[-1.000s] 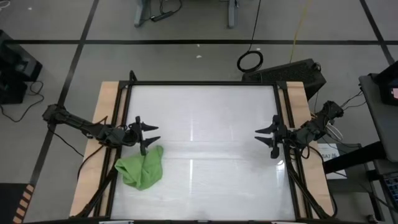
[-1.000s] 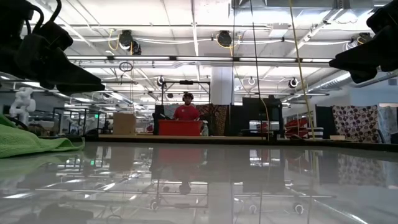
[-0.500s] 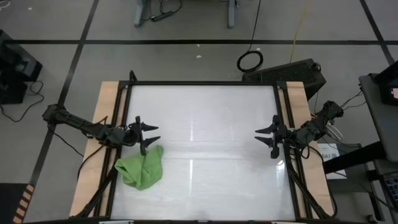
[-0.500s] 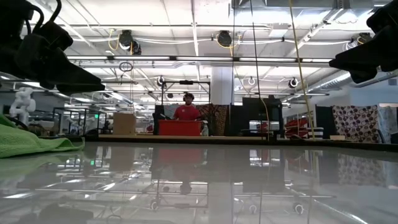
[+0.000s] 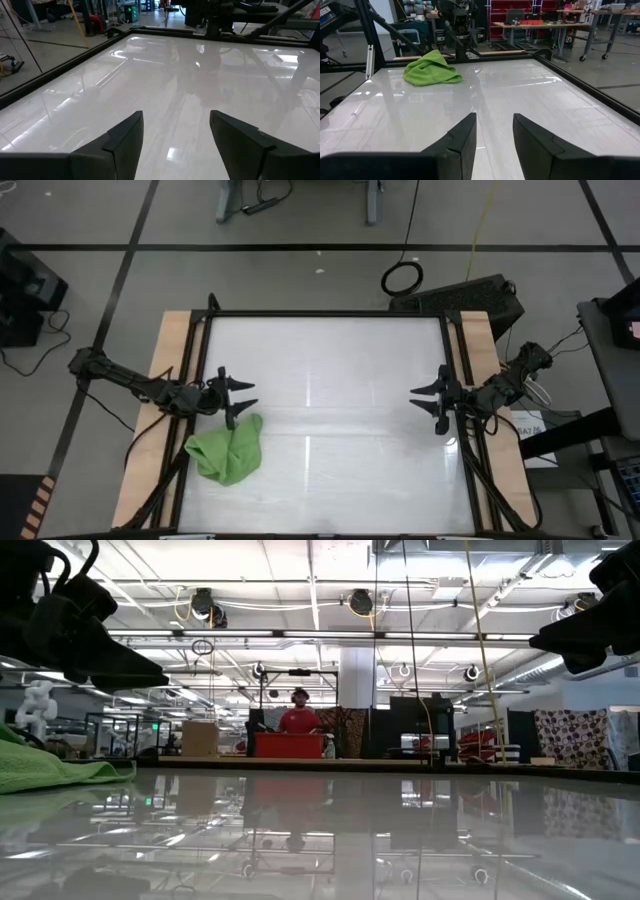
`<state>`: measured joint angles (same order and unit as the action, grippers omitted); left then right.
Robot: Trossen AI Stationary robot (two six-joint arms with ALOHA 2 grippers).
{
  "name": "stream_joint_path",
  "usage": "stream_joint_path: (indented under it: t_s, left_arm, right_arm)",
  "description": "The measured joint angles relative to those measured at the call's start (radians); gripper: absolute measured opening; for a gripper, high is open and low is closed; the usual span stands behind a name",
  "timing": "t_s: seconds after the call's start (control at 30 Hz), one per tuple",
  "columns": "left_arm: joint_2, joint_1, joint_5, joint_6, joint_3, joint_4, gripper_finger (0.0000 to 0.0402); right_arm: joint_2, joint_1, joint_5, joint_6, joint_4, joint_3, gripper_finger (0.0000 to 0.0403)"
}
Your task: Roll towel into tight, uniform cylinder
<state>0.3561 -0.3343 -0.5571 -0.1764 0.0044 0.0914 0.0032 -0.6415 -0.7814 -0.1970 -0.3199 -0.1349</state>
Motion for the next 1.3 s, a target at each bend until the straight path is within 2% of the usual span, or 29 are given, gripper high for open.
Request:
stream_joint_path:
  t_s: [1.03, 1.3]
  left_arm:
    - [0.000, 0.000, 0.000, 0.000, 0.000, 0.000, 0.0235]
    - [0.000, 0.000, 0.000, 0.000, 0.000, 0.000, 0.0235]
  right_arm:
    - [0.000, 0.000, 0.000, -0.001, 0.001, 0.000, 0.0118]
    - [0.000, 0.000, 0.000, -0.102, 0.041, 0.000, 0.0118]
